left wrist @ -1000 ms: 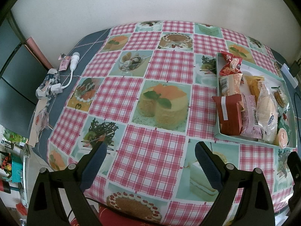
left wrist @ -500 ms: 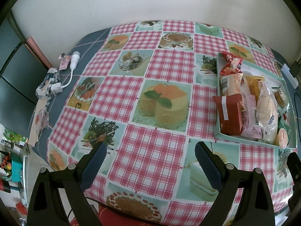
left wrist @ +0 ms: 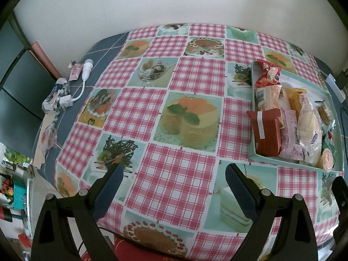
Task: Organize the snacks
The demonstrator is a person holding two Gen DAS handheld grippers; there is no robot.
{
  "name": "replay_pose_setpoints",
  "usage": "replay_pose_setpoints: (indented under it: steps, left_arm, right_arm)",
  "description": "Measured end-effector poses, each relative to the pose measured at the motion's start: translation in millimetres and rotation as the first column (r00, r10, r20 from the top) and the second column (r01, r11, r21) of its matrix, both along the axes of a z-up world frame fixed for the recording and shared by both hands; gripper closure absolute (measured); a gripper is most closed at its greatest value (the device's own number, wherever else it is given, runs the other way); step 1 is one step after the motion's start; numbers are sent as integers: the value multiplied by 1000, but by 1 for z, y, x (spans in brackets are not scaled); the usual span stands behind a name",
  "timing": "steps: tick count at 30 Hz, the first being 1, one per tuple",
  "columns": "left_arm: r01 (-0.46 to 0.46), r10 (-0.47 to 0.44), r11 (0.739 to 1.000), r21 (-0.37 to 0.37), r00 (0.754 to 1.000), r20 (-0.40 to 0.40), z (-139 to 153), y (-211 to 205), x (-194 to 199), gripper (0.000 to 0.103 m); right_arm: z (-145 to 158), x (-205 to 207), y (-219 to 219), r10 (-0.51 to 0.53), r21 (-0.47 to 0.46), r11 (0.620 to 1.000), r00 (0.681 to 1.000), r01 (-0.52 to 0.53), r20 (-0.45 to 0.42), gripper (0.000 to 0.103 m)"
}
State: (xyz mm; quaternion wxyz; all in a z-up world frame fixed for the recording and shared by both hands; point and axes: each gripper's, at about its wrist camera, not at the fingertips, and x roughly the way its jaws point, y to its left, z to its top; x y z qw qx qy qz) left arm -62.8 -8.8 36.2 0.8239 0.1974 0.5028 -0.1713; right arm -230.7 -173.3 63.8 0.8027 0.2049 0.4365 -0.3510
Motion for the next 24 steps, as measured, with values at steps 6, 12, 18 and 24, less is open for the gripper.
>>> replay_pose_setpoints:
  steps: [6, 12, 18, 24]
  left_arm:
    - [-3, 3, 1000, 0, 1000, 0, 0, 1, 0, 8]
    - [-5, 5, 1000, 1, 1000, 0, 0, 1, 0, 8]
    - [-13, 13, 1000, 3, 1000, -2, 1, 1, 1, 8]
    - [-14, 14, 1000, 4, 1000, -2, 1, -3, 0, 8]
  right_arm:
    - [0, 0, 0, -1, 0, 1000, 1000, 1, 0, 0]
    - [0, 0, 1, -1, 1, 1000, 1000, 1, -1, 0]
    - [0, 1, 1, -2, 2, 1000, 1000, 2, -1, 0]
    - [-3, 0, 2, 2, 4, 1000, 1000, -2, -4, 0]
